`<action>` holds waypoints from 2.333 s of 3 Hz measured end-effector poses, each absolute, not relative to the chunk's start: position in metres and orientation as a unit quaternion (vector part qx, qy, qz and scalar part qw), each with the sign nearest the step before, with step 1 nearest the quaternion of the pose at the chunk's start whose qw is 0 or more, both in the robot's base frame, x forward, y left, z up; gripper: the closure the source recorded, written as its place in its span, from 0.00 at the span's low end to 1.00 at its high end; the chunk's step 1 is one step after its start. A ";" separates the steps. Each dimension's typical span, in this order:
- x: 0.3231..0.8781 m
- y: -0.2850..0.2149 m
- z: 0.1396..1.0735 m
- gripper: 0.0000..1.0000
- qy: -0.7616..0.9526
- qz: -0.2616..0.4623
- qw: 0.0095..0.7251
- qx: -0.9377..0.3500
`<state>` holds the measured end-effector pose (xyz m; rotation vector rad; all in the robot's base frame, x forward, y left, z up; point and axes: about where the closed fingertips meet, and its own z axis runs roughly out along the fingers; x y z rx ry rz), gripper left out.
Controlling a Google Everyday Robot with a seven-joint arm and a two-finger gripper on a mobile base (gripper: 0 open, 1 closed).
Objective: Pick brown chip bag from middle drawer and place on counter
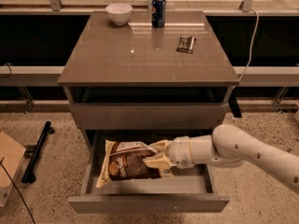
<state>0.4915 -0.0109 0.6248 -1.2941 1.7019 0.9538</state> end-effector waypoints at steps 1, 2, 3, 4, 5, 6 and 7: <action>0.474 -0.001 0.680 1.00 0.625 0.387 0.401 -0.548; 0.467 0.005 0.733 1.00 0.590 0.379 0.415 -0.580; 0.471 0.009 0.790 1.00 0.562 0.347 0.426 -0.619; 0.479 0.017 0.842 1.00 0.536 0.311 0.440 -0.650; 0.492 0.025 0.886 1.00 0.513 0.286 0.458 -0.668; 0.516 0.025 0.928 1.00 0.499 0.263 0.486 -0.668; 0.543 0.021 0.954 1.00 0.501 0.242 0.515 -0.652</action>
Offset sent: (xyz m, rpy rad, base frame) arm -0.0317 0.0186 0.1786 0.0391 -0.2498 0.2331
